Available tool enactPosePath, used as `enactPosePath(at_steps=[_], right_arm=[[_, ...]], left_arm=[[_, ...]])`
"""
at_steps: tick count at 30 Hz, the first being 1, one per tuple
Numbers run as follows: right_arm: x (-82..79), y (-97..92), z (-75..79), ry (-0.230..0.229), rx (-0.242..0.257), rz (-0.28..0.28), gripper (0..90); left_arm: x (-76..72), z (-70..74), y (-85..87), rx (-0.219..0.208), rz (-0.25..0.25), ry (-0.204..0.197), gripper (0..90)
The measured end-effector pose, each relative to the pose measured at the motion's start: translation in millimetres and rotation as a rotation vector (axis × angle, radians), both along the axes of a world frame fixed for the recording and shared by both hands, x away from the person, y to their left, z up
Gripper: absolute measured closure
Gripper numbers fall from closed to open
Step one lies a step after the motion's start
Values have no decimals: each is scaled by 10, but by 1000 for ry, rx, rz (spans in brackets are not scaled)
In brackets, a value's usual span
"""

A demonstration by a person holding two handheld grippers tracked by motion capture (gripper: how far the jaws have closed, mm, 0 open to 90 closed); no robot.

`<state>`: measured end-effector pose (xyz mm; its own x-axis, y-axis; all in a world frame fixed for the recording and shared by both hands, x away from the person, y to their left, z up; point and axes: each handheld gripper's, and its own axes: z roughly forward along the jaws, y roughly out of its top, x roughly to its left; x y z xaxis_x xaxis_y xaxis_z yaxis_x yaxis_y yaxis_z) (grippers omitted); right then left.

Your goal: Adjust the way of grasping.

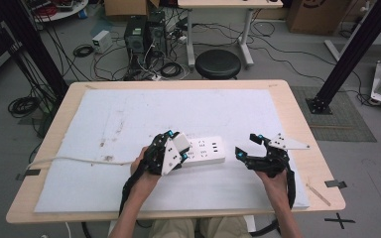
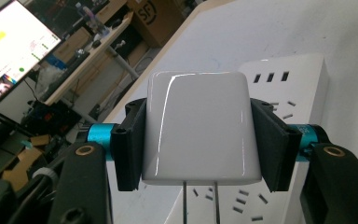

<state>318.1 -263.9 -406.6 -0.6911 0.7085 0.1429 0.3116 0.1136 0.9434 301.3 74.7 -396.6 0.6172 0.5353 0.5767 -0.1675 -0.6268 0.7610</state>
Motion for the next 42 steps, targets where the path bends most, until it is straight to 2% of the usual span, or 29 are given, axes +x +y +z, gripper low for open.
enactPosePath(at_steps=[3,8,9,11,15,16,17,20,23,24,25,26,33,36,39,40,41,42], right_arm=[[3,47,39,-7,3,24,179],[10,121,110,10,62,82,180],[10,121,110,10,62,82,180],[20,154,139,38,90,135,180],[30,216,176,43,87,192,180],[30,216,176,43,87,192,180],[41,254,191,60,99,225,180],[56,281,198,62,106,250,179],[61,328,211,73,113,289,180],[61,328,211,73,113,289,180],[62,344,212,75,117,300,180],[66,375,210,86,123,321,180],[79,452,192,100,139,367,180],[83,470,188,109,137,372,180],[100,503,179,121,165,404,198],[102,508,178,129,167,410,218],[106,516,176,129,171,418,228],[111,521,174,125,170,418,232]], left_arm=[[-20,-5,-30,12,-9,-21,424],[-75,-16,-99,33,-35,-83,424],[-75,-16,-99,33,-35,-83,424],[-105,-18,-135,41,-52,-120,424],[-147,-26,-179,57,-68,-176,424],[-147,-26,-179,57,-68,-176,424],[-174,-42,-209,70,-81,-222,424],[-199,-63,-237,75,-87,-251,424],[-235,-88,-278,95,-99,-301,424],[-235,-88,-278,95,-99,-301,424],[-259,-102,-305,100,-112,-330,424],[-269,-108,-318,101,-117,-340,424],[-326,-132,-396,130,-151,-376,424],[-339,-131,-414,120,-154,-381,424],[-363,-119,-450,95,-166,-389,424],[-373,-108,-453,106,-165,-395,424],[-375,-113,-466,92,-174,-395,424],[-386,-109,-471,95,-170,-398,424]])
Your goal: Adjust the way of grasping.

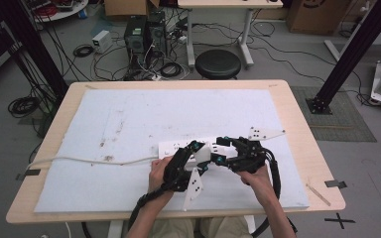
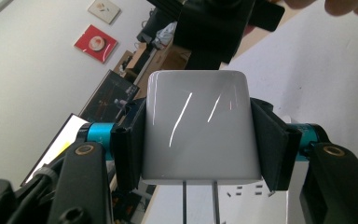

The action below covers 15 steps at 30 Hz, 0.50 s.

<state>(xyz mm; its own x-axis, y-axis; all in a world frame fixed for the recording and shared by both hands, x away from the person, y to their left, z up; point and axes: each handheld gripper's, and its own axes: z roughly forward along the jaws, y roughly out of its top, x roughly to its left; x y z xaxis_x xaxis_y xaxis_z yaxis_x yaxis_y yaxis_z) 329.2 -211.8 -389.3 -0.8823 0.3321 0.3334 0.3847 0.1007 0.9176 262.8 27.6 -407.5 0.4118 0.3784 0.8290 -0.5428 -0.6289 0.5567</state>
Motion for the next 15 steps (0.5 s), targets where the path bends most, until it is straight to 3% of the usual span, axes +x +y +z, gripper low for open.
enactPosePath(at_steps=[15], right_arm=[[9,129,-68,39,10,59,268]], left_arm=[[-36,-7,-56,-11,-29,-7,424]])
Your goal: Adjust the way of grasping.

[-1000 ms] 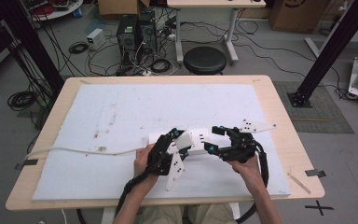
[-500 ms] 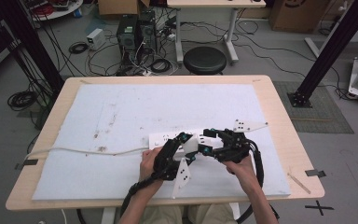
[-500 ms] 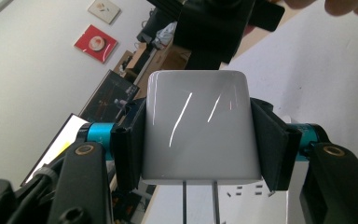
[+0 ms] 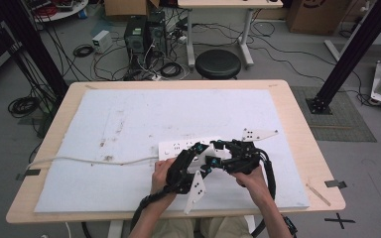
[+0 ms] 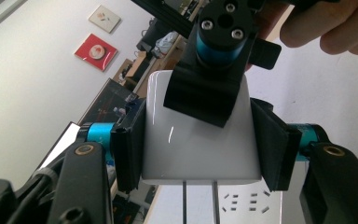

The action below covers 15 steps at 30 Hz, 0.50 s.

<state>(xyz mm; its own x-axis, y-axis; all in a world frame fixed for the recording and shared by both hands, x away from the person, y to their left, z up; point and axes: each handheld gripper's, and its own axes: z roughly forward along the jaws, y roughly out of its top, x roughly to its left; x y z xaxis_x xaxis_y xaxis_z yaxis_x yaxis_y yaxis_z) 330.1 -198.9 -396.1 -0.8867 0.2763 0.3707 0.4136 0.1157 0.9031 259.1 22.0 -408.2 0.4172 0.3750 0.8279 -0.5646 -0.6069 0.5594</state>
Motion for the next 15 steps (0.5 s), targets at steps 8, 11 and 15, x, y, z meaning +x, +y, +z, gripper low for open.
enactPosePath(at_steps=[8,11,15], right_arm=[[5,48,-12,1,-5,29,321],[6,59,-13,7,-5,39,355],[3,61,-12,7,-1,46,386]], left_arm=[[-6,0,1,-2,-8,2,424],[-6,3,3,-4,-9,1,424],[-8,4,4,-5,-9,0,424]])
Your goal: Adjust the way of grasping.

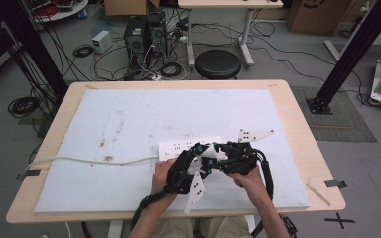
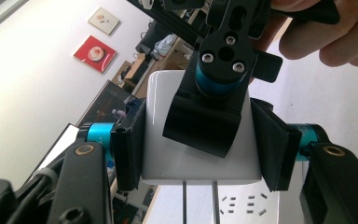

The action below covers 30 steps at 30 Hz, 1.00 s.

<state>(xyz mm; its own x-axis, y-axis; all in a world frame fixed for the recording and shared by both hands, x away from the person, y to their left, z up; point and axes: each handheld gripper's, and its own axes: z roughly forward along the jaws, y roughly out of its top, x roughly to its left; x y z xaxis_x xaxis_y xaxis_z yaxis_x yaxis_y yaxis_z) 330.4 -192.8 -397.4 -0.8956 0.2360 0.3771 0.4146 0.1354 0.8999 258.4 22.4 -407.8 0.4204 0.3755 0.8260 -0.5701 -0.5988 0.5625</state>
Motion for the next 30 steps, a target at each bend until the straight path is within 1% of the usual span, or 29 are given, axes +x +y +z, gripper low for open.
enactPosePath(at_steps=[2,6,7,11,14,19,22,24,28,29,30], right_arm=[[3,-3,-3,-7,9,2,410],[3,-10,-3,-2,14,4,422],[8,-12,-5,-9,20,1,427],[13,-26,-5,3,26,7,448],[23,-31,-9,-3,32,8,464],[22,-28,-11,12,32,16,495],[24,-24,-12,0,36,26,523],[21,-22,-12,10,35,33,533],[25,-11,-17,4,35,44,543],[19,-10,-15,13,32,45,550],[18,-8,-16,6,32,44,568]], left_arm=[[-1,1,1,-4,0,0,424],[0,2,3,-8,-2,2,424],[-1,3,4,-5,-2,0,424],[-2,5,5,-7,-1,-3,424],[-4,4,3,-7,-3,-1,424],[-6,6,-4,-12,-11,-3,424],[-7,5,-5,-13,-14,-3,424],[-10,7,-5,-13,-15,-3,424],[-11,9,-6,-11,-23,-2,424],[-8,7,-8,-11,-25,-1,424],[-9,8,-5,-7,-24,0,424]])
